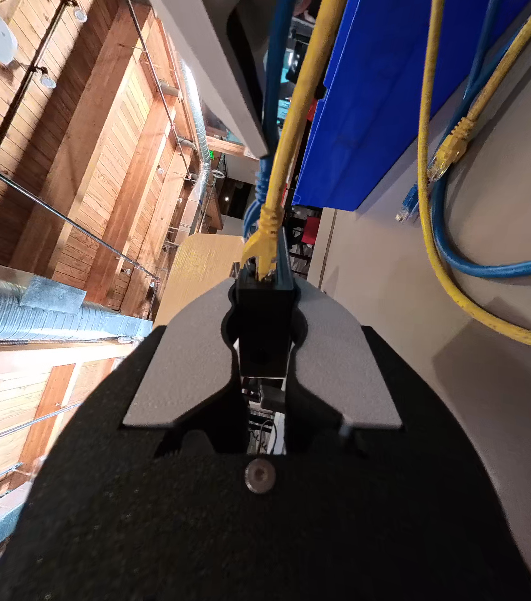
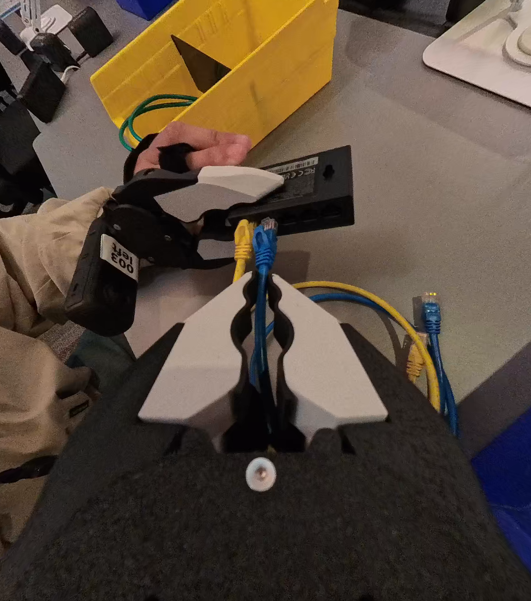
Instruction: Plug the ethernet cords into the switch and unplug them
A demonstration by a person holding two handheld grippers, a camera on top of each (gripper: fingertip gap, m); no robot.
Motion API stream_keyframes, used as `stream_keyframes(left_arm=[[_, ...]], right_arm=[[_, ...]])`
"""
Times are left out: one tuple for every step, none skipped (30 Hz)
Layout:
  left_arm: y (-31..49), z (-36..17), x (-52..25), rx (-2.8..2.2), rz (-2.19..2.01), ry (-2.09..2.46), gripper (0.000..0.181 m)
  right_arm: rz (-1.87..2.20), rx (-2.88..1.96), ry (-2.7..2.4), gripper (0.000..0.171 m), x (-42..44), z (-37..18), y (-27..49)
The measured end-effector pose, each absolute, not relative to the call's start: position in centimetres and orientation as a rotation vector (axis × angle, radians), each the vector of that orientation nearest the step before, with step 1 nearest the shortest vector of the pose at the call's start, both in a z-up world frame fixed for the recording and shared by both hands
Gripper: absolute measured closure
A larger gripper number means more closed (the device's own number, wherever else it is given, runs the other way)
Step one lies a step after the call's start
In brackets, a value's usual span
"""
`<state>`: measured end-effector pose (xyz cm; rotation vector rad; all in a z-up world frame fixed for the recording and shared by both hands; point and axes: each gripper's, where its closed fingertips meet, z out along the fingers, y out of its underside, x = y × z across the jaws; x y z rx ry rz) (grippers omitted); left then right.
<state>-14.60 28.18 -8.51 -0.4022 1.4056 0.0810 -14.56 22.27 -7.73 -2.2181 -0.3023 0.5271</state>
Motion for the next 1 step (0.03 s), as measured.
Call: stream_keyframes(left_arm=[[28.20, -8.53, -14.60, -0.404, 0.082, 1.406, 0.154]], right_arm=[[0.536, -2.212, -0.298, 0.167, -14.62, -7.66, 22.31]])
